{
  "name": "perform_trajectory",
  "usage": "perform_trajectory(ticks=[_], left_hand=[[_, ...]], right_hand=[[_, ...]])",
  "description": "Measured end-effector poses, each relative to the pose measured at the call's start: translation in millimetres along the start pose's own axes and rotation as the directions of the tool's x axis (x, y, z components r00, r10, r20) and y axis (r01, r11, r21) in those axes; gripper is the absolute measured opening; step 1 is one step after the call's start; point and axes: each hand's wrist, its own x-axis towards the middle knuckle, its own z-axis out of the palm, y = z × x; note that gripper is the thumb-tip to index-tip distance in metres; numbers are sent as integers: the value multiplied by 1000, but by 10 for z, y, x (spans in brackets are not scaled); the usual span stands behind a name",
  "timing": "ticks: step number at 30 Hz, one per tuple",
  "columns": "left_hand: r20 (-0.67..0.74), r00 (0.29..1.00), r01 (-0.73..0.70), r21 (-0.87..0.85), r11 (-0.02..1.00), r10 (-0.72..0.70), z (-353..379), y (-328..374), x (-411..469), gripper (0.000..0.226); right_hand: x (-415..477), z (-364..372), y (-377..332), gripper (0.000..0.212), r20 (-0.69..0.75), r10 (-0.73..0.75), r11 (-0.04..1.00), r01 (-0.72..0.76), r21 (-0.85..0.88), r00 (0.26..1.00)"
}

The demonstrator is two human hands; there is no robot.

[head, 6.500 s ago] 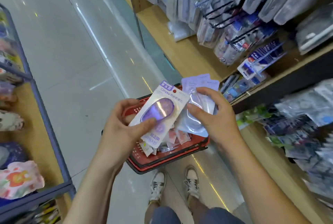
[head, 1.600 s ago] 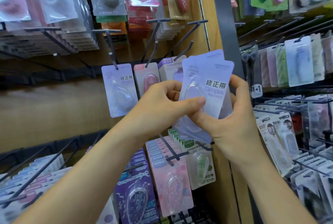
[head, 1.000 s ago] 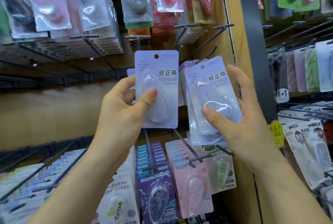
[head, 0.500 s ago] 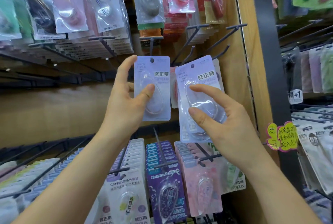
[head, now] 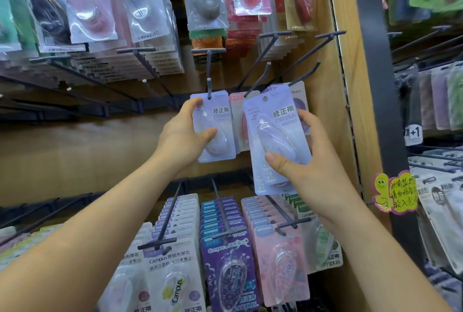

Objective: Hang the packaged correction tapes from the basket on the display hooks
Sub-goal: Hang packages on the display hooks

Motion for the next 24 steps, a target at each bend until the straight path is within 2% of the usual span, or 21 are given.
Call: perform_trajectory(ticks=[5,8,11,12,14,16,17,20,24], left_hand=[[-34,996,-72,134,988,77,71,35,16,67],[-33,996,-73,180,981,80,54,18,1,69],[-157,978,-99,245,964,141,-59,41,-114,61],[-206,959,-153,202,967,194,-89,68,-171,51],[-208,948,-261,-66,963,242,-121,167,-295,28],[-81,971,-238,-354,904,224,-118,287,-416,14],[-22,979,-192,-440,877,203,-103,327,-454,15],[26,993,-76,-585,807,113,-81,391,-488,22],[51,998,11,-708,706,36,-75,394,-480,19]], right_hand=[[20,44,60,64,14,15,997,-16,76,1000],[21,46,71,47,45,62,978,-70,196,997],[-1,31,50,38,99,100,963,-122,241,990],[-7,30,52,37,114,103,962,-128,240,988],[-21,36,40,36,136,95,964,-126,236,986],[-28,56,29,35,154,79,968,-113,225,985],[-33,67,20,34,165,69,969,-105,221,984],[-44,83,-7,31,186,51,973,-91,213,981],[-52,88,-17,32,195,39,986,-69,149,980]])
